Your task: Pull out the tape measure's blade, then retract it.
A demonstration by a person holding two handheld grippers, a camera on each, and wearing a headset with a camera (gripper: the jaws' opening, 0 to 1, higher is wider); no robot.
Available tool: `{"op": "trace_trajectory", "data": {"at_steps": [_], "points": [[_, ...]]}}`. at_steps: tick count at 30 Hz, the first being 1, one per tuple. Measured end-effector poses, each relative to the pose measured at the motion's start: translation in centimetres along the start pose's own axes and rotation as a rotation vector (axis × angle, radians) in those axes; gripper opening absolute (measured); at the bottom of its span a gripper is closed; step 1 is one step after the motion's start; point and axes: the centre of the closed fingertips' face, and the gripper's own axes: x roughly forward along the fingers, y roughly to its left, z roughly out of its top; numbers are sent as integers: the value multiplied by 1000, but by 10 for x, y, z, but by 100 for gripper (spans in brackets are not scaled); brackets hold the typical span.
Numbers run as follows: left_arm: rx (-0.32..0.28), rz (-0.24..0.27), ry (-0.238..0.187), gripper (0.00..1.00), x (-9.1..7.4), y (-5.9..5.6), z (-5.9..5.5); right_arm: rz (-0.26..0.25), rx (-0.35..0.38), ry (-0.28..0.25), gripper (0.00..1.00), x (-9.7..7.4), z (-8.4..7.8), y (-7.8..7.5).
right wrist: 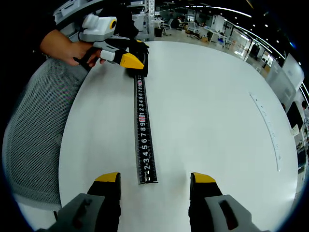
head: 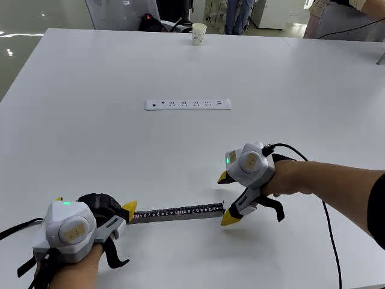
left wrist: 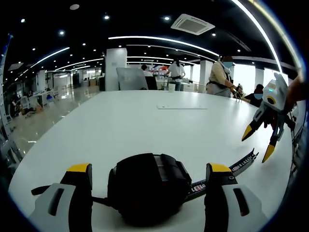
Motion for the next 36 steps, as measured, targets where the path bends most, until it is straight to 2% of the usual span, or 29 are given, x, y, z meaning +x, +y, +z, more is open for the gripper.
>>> {"op": "trace_trajectory", "data": {"at_steps": [10, 17, 25, 28, 34, 36], "points": [[2, -2, 10, 97, 0, 0, -2, 29, -47, 32, 35, 6, -4, 6], [-1, -6, 12, 97, 0, 1, -2, 37, -62, 55, 25, 7, -9, 7], [-2, -9, 15, 94, 0, -1, -2, 47, -82, 63, 16, 9, -8, 11], [-5, -12, 14, 93, 1, -2, -1, 42, -127, 80, 16, 12, -8, 12], [-3, -9, 23, 89, 1, -2, -3, 39, -88, 94, 12, 12, -9, 10], [-5, -12, 32, 86, 1, -2, -4, 36, -32, 94, 12, 12, -9, 10]]}}
